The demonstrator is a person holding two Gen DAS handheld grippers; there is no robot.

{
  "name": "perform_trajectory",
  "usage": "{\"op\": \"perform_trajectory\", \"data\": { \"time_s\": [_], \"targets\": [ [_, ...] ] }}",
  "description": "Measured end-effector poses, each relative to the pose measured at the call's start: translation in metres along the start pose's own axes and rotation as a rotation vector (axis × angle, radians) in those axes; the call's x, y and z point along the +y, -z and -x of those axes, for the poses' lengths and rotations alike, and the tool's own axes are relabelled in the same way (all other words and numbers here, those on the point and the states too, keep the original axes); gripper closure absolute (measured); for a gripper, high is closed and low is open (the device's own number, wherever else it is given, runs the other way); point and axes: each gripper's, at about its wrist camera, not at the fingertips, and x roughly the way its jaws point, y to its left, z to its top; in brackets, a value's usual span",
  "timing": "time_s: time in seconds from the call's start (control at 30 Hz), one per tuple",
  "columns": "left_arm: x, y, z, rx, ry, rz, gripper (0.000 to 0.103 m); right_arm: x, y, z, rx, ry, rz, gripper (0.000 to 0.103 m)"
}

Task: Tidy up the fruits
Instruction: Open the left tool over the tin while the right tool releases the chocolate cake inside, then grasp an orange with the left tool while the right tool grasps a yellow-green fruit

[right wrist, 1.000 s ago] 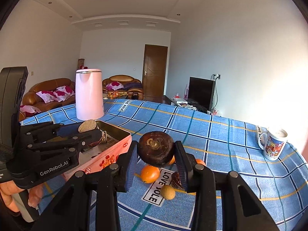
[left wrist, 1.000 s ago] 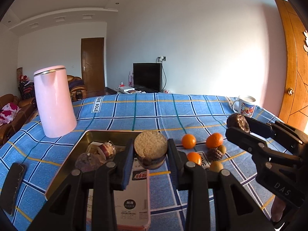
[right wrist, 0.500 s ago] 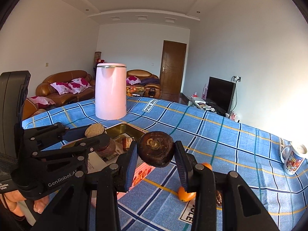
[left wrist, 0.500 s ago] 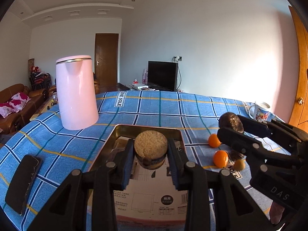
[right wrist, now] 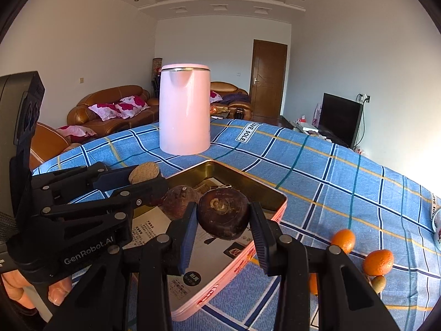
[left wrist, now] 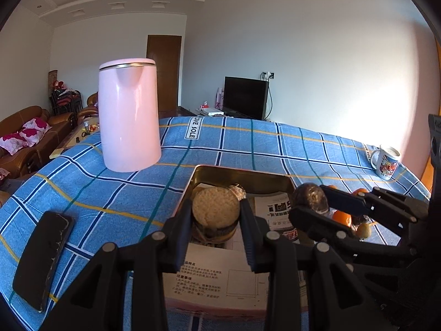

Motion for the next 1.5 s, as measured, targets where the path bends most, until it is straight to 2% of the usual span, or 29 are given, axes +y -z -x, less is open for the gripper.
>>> {"op": "perform_trajectory", "data": {
  "time_s": [0.3,0.6,0.63,0.77,0.83,0.93,1.17,1.27,1.37,1.5],
  "targets": [
    [0.009,0.004,-0.016,0.076,-0.013,-0.001,0.068,0.007,0.005,-0.030,0.117,-0.063,-0.010,0.063],
    [0.005,0.004,-0.022,0.104,-0.033,-0.023,0.067,0.008,0.012,-0.044,0.203,-0.103,-0.003,0.063],
    [0.004,0.004,-0.022,0.105,-0.038,-0.023,0.065,0.009,0.012,-0.045,0.203,-0.104,0.003,0.063],
    [0.003,0.001,-0.014,0.067,-0.043,-0.008,0.035,0.010,0.013,-0.038,0.186,-0.119,-0.002,0.047],
    [0.001,-0.001,-0.008,0.049,-0.030,-0.003,0.031,0.005,0.012,-0.029,0.164,-0.103,-0.011,0.040],
    [-0.007,-0.004,-0.001,0.032,-0.011,-0.014,0.031,-0.010,0.017,-0.008,0.132,-0.065,-0.022,0.039],
    [-0.044,-0.003,0.002,0.024,0.047,-0.070,0.029,-0.091,0.048,0.042,0.157,0.174,-0.177,0.039],
    [-0.062,0.000,-0.001,0.030,0.067,-0.105,0.028,-0.117,0.061,0.048,0.187,0.232,-0.238,0.039],
    [-0.076,0.001,-0.005,0.042,0.080,-0.133,0.028,-0.129,0.070,0.049,0.209,0.237,-0.272,0.040],
    [-0.089,0.002,-0.006,0.046,0.094,-0.163,0.028,-0.131,0.071,0.043,0.247,0.192,-0.291,0.053]
  ]
}}
